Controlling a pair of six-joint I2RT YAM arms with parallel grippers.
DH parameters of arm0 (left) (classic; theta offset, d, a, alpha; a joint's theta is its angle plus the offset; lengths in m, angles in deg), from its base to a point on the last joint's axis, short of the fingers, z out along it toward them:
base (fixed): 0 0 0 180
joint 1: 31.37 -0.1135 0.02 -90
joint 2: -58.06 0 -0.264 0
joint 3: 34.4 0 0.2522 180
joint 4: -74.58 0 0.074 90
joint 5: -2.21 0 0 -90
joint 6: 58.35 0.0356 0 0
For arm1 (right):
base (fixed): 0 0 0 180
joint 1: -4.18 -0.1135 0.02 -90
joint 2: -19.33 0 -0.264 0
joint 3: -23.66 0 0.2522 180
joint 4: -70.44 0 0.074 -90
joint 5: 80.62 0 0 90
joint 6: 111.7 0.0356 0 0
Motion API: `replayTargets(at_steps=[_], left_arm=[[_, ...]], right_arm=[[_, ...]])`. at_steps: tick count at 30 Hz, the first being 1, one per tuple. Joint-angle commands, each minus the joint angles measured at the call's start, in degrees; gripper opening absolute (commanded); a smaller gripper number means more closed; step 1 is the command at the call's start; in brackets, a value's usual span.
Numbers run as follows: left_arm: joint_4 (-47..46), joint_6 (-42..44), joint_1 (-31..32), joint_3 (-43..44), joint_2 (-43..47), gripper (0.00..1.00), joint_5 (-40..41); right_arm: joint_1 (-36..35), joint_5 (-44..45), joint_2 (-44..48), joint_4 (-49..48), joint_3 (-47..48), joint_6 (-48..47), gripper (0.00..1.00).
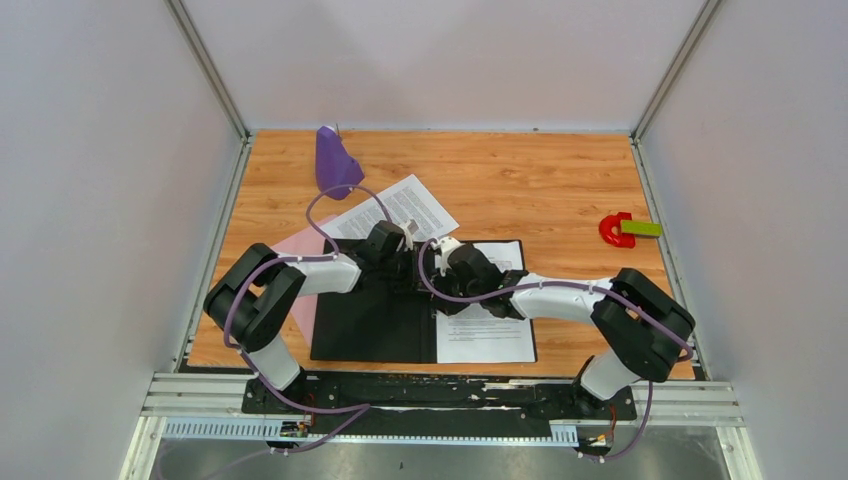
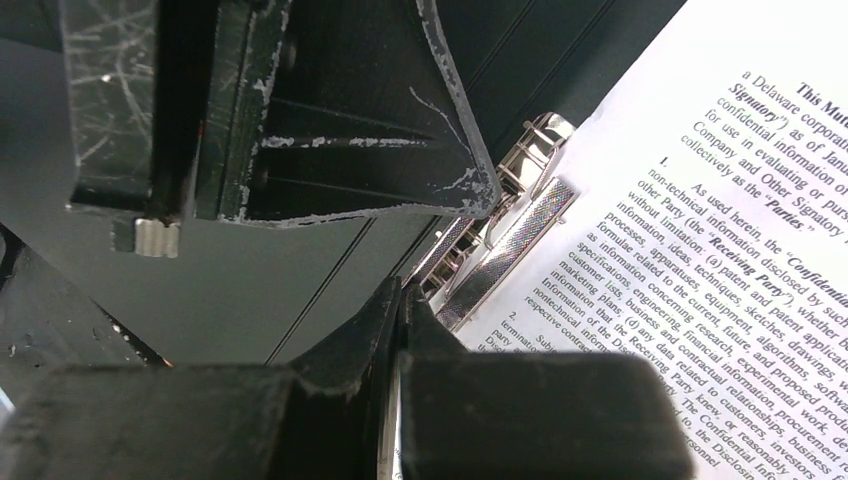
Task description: Put the files into the folder
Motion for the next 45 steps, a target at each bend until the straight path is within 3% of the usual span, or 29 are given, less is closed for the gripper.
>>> replayTargets(at_steps=[1,6,15,23,36,45], left_arm=[[10.9,3.6,0.7,-1.5,-2.1,0.06,9.0],[10.8,3.8,0.8,-1.9,-3.1,0.0,9.8],[10.2,3.7,1.1,-2.0,-4.0,0.0,9.9],[12.7,4.4,1.2,1.1,-3.5,0.0,10.2],[13.0,4.4,1.3,2.1,-3.8,0.0,10.4],[12.5,4.1,1.6,1.9,-4.0,0.0,10.5]], right_arm=[[2.0,3.7,0.0,10.6,-1.6,-1.5,0.01],[2.2,2.1,-0.1,11.8,-0.9,-1.2,0.04],[2.2,1.2,-0.4,11.6,-0.8,-0.9,0.03],[3.3,0.6,2.2,14.2,6.0,-1.4,0.05],[3.9,-0.8,3.7,11.6,9.3,6.9,0.17],[3.9,-1.2,3.5,9.7,10.0,10.1,0.19]])
